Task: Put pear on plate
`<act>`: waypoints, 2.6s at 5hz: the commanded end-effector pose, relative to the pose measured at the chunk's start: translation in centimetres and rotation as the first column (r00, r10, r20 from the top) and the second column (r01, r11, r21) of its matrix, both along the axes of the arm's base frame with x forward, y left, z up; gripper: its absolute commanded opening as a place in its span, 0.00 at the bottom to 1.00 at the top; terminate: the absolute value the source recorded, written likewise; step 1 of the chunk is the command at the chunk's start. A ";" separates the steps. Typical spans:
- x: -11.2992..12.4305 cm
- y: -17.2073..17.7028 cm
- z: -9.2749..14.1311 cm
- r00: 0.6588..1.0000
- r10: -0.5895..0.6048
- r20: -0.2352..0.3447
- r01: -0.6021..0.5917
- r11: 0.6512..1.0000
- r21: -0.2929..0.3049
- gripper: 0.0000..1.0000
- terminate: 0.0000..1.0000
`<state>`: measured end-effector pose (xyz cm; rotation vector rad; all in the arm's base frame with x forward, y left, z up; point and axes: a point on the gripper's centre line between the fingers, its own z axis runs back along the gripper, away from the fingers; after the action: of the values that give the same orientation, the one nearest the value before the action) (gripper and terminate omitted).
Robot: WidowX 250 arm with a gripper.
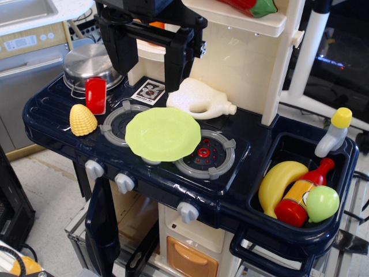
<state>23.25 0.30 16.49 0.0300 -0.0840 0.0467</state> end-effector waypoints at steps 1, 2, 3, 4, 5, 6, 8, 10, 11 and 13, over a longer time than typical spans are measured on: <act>0.0 0.0 0.0 1.000 0.000 0.000 0.000 1.000 0.000 1.00 0.00; 2.1 -5.0 2.5 0.989 0.140 -0.039 -0.141 0.990 -0.016 1.00 0.00; 3.8 -10.0 3.4 0.979 0.204 0.018 -0.204 0.979 0.011 1.00 0.00; 4.7 -13.6 1.6 0.968 0.250 0.028 -0.249 0.968 -0.038 1.00 0.00; 4.1 -16.8 -2.2 0.965 0.257 0.052 -0.255 0.966 -0.040 1.00 0.00; 4.2 -17.7 -4.4 0.976 0.209 0.059 -0.205 0.976 -0.071 1.00 0.00; 5.1 -18.6 -7.0 0.986 0.133 0.096 -0.125 0.989 -0.080 1.00 0.00; 6.0 -18.4 -9.6 0.987 0.086 0.138 -0.082 0.996 -0.035 1.00 0.00; 6.3 -18.0 -10.3 0.989 0.073 0.132 -0.066 0.997 -0.051 1.00 0.00; 6.2 -18.2 -11.9 0.986 0.064 0.153 -0.056 0.997 -0.053 1.00 0.00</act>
<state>29.12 -17.68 3.14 0.0002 -0.2122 0.1061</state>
